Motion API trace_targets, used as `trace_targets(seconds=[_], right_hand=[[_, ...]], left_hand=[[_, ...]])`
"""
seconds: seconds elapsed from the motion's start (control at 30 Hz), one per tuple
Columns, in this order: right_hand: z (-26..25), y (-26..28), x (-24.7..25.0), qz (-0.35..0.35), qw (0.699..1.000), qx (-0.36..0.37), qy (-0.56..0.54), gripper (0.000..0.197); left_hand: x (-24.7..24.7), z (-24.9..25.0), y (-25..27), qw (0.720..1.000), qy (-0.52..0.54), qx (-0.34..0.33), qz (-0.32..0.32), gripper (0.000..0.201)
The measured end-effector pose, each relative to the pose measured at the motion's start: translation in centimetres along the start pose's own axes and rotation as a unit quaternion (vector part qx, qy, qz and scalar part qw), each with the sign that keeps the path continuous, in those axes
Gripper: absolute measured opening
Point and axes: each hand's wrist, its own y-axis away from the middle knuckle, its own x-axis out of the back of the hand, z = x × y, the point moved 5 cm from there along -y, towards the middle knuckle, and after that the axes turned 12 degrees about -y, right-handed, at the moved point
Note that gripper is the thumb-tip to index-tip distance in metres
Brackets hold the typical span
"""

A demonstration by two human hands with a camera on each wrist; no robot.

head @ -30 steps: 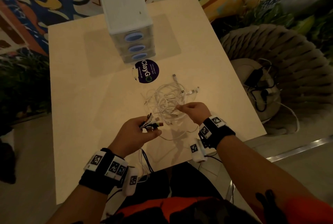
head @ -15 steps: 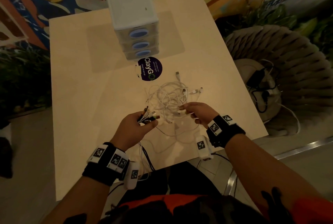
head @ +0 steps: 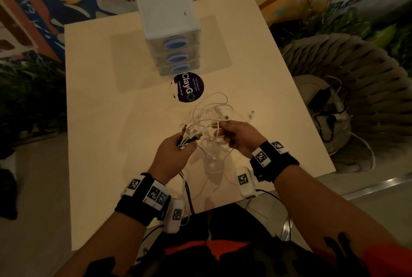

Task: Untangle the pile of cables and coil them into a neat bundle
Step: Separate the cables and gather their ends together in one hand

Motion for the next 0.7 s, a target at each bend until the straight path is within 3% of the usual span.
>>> trace_targets(seconds=[0.2, 0.33, 0.5, 0.7], right_hand=[[0.0, -0.3, -1.1, -0.022, 0.998, -0.024, 0.058, 0.034], [0.0, -0.4, -1.6, -0.041, 0.998, -0.018, 0.042, 0.032], [-0.8, -0.6, -2.0, -0.052, 0.988, 0.062, 0.129, 0.015], [-1.0, -1.1, -1.8, -0.058, 0.976, 0.113, 0.176, 0.022]], left_hand=[[-0.3, -0.3, -0.5, 0.998, 0.054, 0.026, 0.019, 0.005], [-0.3, -0.3, -0.9, 0.992, 0.104, 0.056, 0.036, 0.013], [-0.2, -0.4, -1.2, 0.981, 0.162, 0.088, 0.055, 0.014], [-0.7, -0.9, -1.9, 0.957, 0.251, 0.133, 0.056, 0.025]])
